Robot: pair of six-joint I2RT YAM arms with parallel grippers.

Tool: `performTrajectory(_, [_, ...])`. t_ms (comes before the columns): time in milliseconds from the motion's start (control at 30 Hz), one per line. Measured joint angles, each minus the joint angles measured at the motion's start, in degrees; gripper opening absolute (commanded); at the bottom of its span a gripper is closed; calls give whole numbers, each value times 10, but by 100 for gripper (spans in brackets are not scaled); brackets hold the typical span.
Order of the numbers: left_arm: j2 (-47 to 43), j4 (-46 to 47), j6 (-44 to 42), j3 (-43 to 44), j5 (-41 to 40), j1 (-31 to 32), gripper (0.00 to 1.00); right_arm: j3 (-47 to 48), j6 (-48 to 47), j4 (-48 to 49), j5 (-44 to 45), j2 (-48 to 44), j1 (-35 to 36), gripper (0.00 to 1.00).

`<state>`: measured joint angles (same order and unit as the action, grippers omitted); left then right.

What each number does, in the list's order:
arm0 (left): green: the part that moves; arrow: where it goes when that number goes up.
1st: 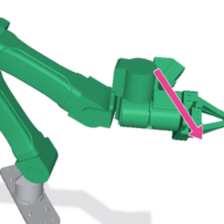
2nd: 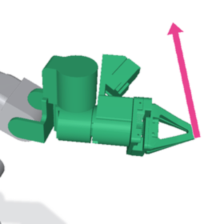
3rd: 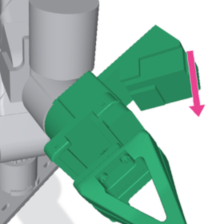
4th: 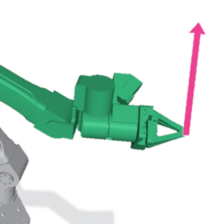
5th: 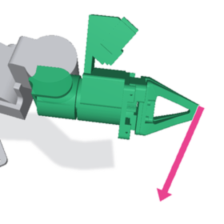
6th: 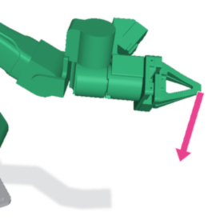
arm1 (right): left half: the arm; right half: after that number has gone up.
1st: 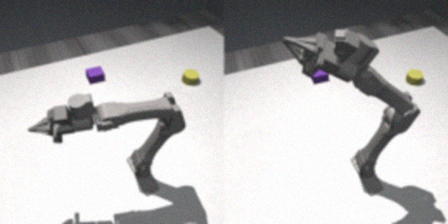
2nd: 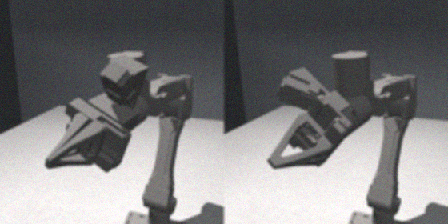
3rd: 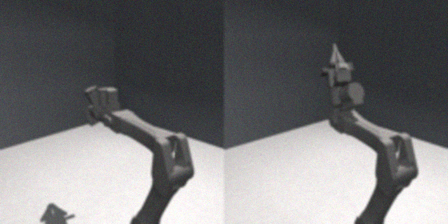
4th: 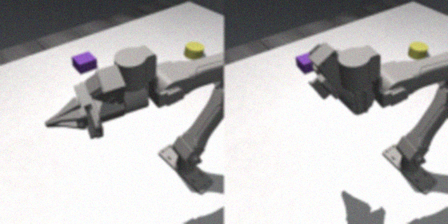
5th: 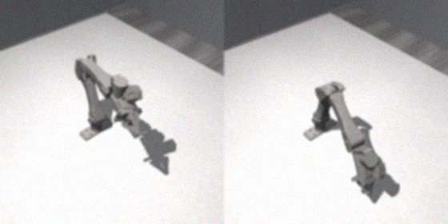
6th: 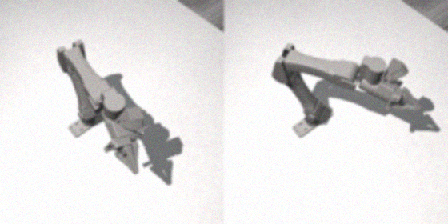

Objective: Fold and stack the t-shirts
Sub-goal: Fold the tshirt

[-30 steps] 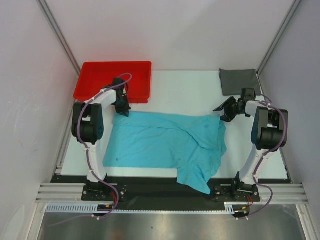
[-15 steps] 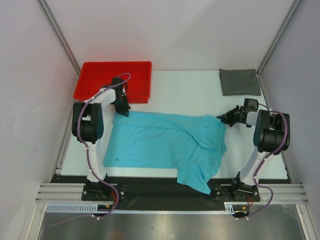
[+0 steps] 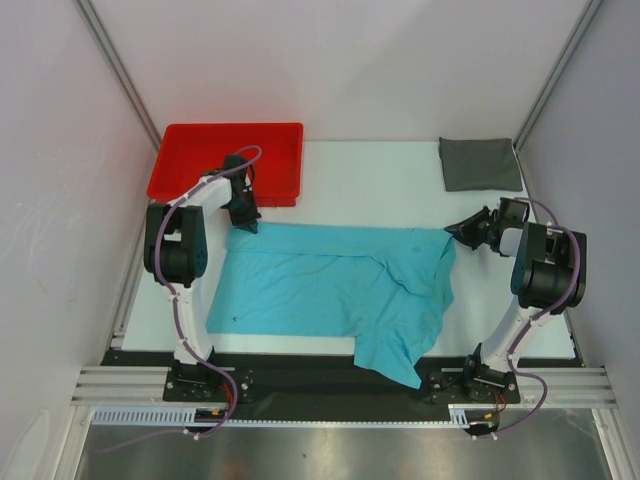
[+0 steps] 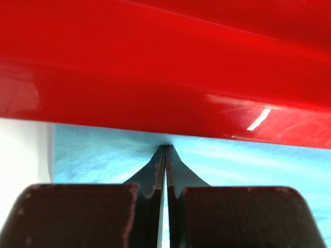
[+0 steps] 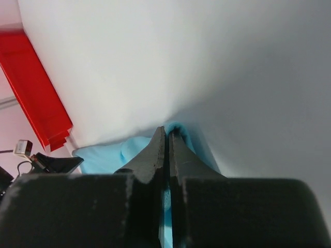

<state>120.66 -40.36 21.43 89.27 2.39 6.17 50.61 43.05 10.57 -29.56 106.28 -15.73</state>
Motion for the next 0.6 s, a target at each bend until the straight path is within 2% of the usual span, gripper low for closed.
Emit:
performTrajectory(67, [0,0,0,0,0,0,2,18,-12,-7,-1,6,0,0])
performTrajectory(133, [0,0,0,0,0,0,3,28,-20,-14,-1,7,0,6])
performTrajectory(233, [0,-1,0,1,0,0,10,29,-26,-34,2,7,0,19])
performTrajectory(267, [0,-1,0,1,0,0,16,30,-28,-47,5,7,0,23])
performTrajectory(300, [0,-1,1,1,2,0,19,31,-30,-61,9,6,-1,33])
performTrajectory(433, [-4,1,6,1,4,0,35,54,-48,-153,43,-24,-2,43])
performTrajectory(533, [-13,5,7,-9,-5,-3,40,69,-75,-230,84,-67,-4,55])
performTrajectory(600, [-29,3,8,-27,-10,-5,41,77,-97,-280,111,-103,-5,64])
